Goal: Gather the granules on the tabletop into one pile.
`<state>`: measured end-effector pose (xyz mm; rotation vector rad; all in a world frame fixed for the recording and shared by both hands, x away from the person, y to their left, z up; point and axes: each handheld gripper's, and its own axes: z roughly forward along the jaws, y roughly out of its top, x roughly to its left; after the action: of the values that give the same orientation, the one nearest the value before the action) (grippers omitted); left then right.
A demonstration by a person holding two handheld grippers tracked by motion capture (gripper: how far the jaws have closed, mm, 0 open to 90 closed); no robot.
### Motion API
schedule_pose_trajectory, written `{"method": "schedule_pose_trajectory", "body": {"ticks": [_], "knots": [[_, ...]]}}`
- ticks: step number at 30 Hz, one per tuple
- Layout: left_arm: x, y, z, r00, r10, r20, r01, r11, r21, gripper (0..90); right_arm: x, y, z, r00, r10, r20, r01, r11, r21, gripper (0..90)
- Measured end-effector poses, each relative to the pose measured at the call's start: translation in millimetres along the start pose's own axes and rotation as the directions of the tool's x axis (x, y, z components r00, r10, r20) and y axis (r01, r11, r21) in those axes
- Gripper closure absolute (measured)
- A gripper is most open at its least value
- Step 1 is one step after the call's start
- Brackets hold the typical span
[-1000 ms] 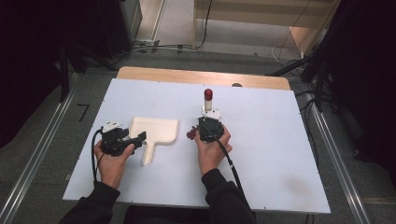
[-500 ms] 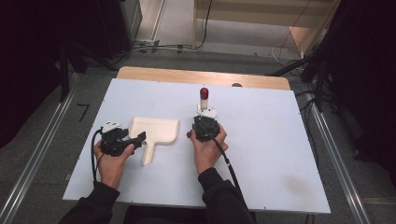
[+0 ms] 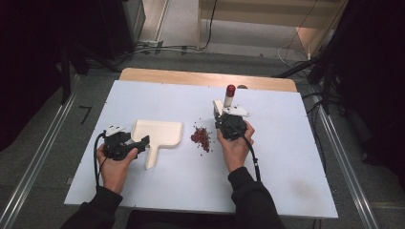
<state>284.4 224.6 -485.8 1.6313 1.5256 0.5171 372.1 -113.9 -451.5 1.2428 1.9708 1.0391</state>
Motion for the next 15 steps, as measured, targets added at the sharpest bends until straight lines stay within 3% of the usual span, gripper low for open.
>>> {"method": "schedule_pose_trajectory", "body": {"ticks": [3, 4, 5, 6, 7, 8, 12, 15], "knots": [[-0.6, 0.0, 1.1, 1.0000, -0.001, 0.001, 0.001, 1.0000, 0.000, 22.7, -9.5, 2.7, 10.5, 0.9892, -0.106, -0.102, 0.103, 0.994, -0.027, 64.2], [-0.7, 0.0, 1.7, 1.0000, 0.001, 0.003, -0.001, 1.0000, 0.005, 22.7, -9.5, 2.7, 10.5, 0.9892, -0.106, -0.102, 0.103, 0.994, -0.027, 64.2], [-0.9, -0.1, 2.7, 1.0000, 0.003, 0.000, -0.003, 1.0000, 0.006, 22.7, -11.5, 4.9, 19.3, 0.9752, -0.162, -0.151, 0.159, 0.987, -0.035, 64.2], [-1.2, -0.3, 3.4, 1.0000, 0.001, 0.002, -0.001, 1.0000, 0.009, 22.7, -11.5, 4.9, 19.3, 0.9752, -0.162, -0.151, 0.159, 0.987, -0.035, 64.2], [-1.5, -0.7, 4.8, 1.0000, 0.003, 0.001, -0.003, 0.9999, 0.012, 22.7, -10.5, 6.0, 29.1, 0.9625, -0.210, -0.172, 0.208, 0.978, -0.029, 64.2], [-1.5, -0.8, 4.8, 1.0000, 0.004, 0.001, -0.004, 0.9999, 0.015, 22.7, -9.6, 6.1, 34.0, 0.9577, -0.229, -0.174, 0.229, 0.973, -0.019, 64.2], [-0.1, -1.7, 4.4, 1.0000, -0.001, 0.001, 0.001, 0.9999, 0.015, 22.7, -6.0, 8.3, 45.3, 0.9425, -0.260, -0.210, 0.262, 0.965, -0.016, 64.2], [0.7, -1.9, 4.0, 1.0000, -0.004, -0.001, 0.004, 0.9998, 0.018, 22.7, 0.0, 10.3, 47.1, 0.9167, -0.314, -0.247, 0.320, 0.947, -0.015, 64.2]]}}
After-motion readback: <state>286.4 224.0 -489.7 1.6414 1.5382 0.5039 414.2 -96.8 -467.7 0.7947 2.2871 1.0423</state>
